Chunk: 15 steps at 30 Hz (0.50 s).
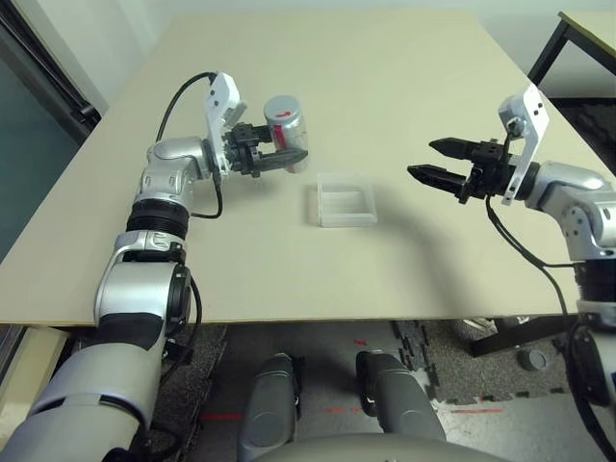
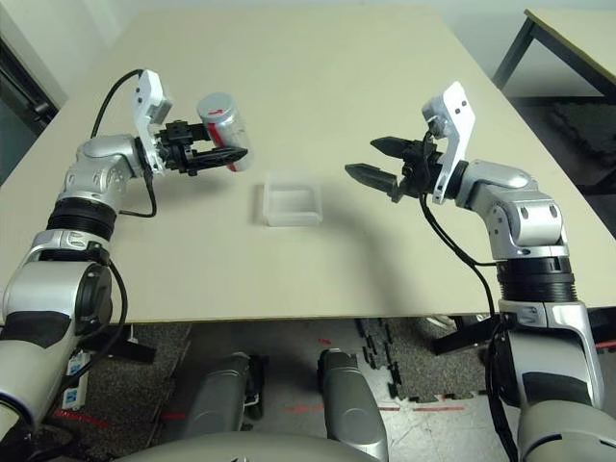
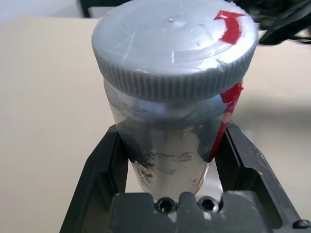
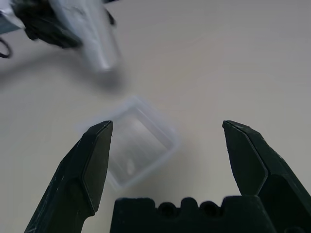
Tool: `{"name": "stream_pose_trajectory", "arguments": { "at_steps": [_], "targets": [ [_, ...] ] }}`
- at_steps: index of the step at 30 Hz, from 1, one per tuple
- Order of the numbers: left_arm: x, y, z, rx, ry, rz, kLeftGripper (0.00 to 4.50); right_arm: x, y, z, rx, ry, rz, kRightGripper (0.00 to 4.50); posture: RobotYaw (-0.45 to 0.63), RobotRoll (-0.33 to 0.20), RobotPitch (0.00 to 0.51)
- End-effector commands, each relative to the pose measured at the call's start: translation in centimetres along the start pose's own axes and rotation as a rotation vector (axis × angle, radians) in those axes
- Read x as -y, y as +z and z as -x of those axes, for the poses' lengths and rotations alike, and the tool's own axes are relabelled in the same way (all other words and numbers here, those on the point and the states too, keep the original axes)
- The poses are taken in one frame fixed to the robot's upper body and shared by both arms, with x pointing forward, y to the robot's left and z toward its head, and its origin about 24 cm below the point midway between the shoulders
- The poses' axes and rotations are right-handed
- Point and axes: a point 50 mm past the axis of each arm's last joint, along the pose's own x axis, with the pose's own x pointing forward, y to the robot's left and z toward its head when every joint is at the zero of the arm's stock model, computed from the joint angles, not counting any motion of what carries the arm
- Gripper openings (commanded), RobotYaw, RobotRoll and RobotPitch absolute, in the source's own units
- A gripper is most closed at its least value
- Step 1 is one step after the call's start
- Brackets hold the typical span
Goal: Pour the medicine from the bottle into the box.
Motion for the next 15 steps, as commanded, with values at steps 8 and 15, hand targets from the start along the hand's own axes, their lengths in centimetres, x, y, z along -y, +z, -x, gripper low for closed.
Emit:
{"name": "stream_pose_trajectory", "arguments": {
  "at_steps": [8, 15],
  "targets": [
    [1.9, -0.5, -2.5, -0.028, -0.153, 0.019, 2.75, -2.0, 2.4, -2.0, 0.012, 0.153, 0.065, 4.5, -0.04, 0.0, 0.096],
    [2.3, -1.0, -3.2, -0.057, -0.196, 0.023, 2.75, -3.0, 3.7, -3.1, 0.021, 0.217, 0.079, 4.5, -0.06, 0.0, 0.097]
  ]
}}
